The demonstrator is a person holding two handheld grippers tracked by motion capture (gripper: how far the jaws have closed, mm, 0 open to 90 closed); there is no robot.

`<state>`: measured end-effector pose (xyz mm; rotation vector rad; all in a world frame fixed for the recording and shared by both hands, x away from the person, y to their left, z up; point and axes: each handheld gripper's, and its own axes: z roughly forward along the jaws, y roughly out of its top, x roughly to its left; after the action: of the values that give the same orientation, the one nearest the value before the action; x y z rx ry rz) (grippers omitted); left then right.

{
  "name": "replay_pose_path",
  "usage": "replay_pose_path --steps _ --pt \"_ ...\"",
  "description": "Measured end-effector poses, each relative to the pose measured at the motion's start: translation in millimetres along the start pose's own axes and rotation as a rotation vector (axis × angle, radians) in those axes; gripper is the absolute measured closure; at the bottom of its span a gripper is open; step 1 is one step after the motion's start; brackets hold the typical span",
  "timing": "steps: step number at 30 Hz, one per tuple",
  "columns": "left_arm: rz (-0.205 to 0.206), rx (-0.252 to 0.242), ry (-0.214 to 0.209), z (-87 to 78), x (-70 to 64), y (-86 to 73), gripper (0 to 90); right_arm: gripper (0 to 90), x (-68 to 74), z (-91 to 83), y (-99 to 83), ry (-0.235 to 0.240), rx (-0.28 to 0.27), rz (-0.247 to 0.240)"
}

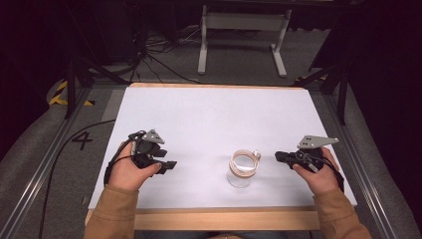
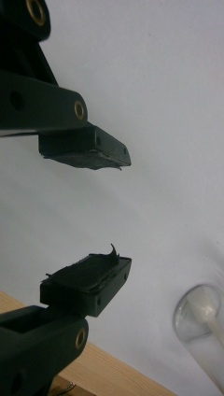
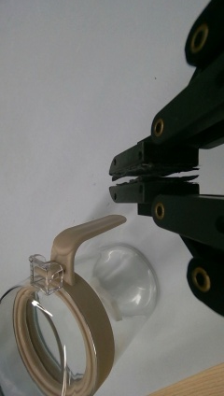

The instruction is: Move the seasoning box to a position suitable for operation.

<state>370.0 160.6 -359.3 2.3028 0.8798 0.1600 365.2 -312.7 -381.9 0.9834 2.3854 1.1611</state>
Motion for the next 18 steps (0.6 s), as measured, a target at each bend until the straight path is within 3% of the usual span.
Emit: replay_pose_path --steps 12,18 --pt "0.012 -0.002 -0.004 -0.1 -2.0 1.8 45.7 86.1 2.5 2.2 -0.2 0.012 0.004 -0.009" --pt "0.015 -0.004 -0.007 -0.2 -3.4 2.4 45.8 82.4 11.4 13.4 0.3 0.028 0.004 -0.053"
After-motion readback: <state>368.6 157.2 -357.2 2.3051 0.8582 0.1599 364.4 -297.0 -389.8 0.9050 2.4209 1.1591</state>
